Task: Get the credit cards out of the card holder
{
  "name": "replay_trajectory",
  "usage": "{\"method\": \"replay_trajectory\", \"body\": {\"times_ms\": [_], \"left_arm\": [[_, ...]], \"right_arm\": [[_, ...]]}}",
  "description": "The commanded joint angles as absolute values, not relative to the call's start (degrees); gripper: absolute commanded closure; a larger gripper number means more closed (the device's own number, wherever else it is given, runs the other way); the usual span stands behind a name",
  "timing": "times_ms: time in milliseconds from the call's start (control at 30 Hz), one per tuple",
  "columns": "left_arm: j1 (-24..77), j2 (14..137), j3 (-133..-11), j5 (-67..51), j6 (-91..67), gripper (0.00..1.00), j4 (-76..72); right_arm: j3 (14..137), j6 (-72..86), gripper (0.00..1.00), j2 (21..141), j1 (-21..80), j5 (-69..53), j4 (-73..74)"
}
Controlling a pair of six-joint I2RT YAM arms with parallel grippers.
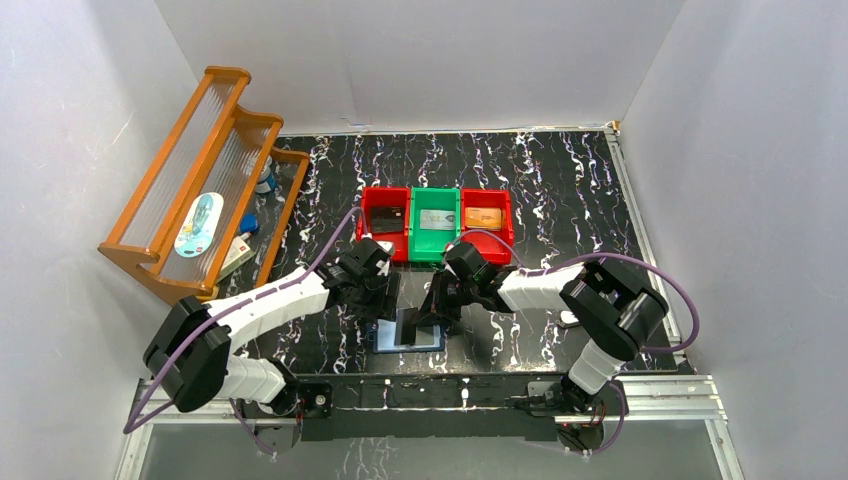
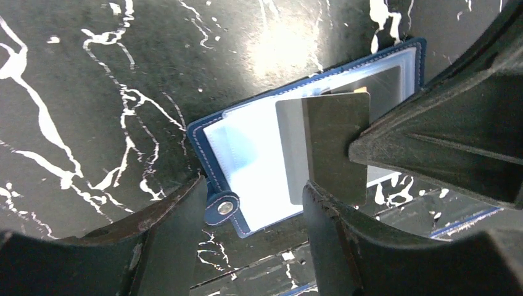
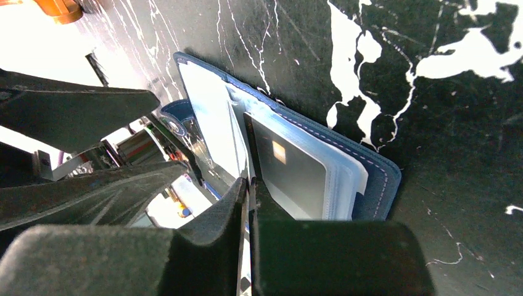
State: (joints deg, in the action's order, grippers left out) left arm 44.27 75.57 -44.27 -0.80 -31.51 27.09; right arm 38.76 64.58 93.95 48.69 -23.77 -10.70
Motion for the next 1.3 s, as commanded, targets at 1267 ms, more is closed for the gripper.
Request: {"method": "replay_trajectory", "body": {"times_ms": [1267], "left_arm": [[44.5, 82.4, -36.7, -11.9, -35.9, 0.83, 16.6]], "right_arm": [[37.0, 69.0, 0.78, 96.4, 48.9, -26.0, -20.4]]}}
